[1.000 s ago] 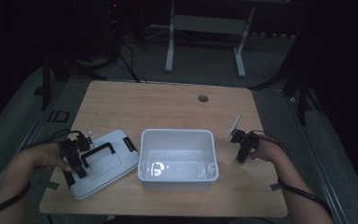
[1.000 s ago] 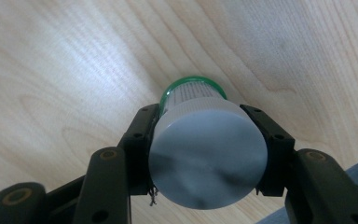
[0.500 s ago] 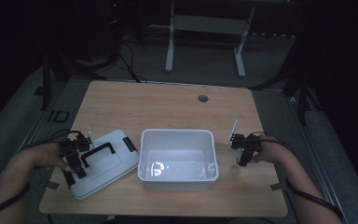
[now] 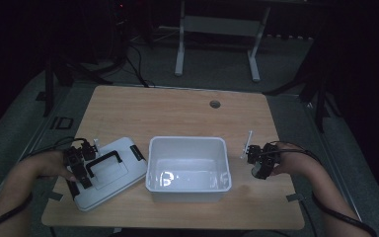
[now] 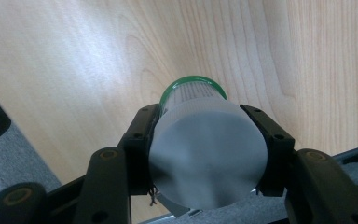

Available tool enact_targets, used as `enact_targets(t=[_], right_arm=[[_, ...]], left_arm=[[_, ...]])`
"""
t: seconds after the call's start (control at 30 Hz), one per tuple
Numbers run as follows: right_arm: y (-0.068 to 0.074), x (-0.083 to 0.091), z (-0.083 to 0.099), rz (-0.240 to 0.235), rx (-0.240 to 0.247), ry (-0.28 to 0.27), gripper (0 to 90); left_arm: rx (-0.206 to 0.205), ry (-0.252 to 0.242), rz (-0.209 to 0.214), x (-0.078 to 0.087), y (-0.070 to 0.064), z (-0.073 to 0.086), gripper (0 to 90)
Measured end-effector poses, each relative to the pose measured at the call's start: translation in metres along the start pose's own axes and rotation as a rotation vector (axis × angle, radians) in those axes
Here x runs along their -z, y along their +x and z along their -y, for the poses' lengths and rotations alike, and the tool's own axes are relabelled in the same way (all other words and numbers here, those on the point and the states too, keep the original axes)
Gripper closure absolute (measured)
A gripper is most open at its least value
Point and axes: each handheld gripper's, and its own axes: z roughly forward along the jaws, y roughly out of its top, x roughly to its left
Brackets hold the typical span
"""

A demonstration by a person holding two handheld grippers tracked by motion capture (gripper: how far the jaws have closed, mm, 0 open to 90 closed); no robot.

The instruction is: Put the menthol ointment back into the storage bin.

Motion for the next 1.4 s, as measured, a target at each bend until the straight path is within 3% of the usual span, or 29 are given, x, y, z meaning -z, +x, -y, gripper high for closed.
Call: enact_targets(t=[0.3,0.9,1.17,1.4], right_arm=[[0.018,0.028,-0.007,0.022,0.095,-0.011,50.0],[0.037,0.100,-0.040,0.068,0.207,-0.063,50.1],[0.050,0.113,-0.069,0.060,0.279,-0.080,50.1],[0.059,0.109,-0.091,0.041,0.316,-0.100,50.1]], left_arm=[[-0.001,0.002,-0.003,0.001,-0.001,-0.001,35.1],[0.000,0.006,-0.004,0.001,-0.002,0.000,35.1],[0.000,0.005,-0.004,0.002,-0.002,0.001,35.1],[0.002,0.003,-0.007,0.002,-0.003,0.002,35.1]])
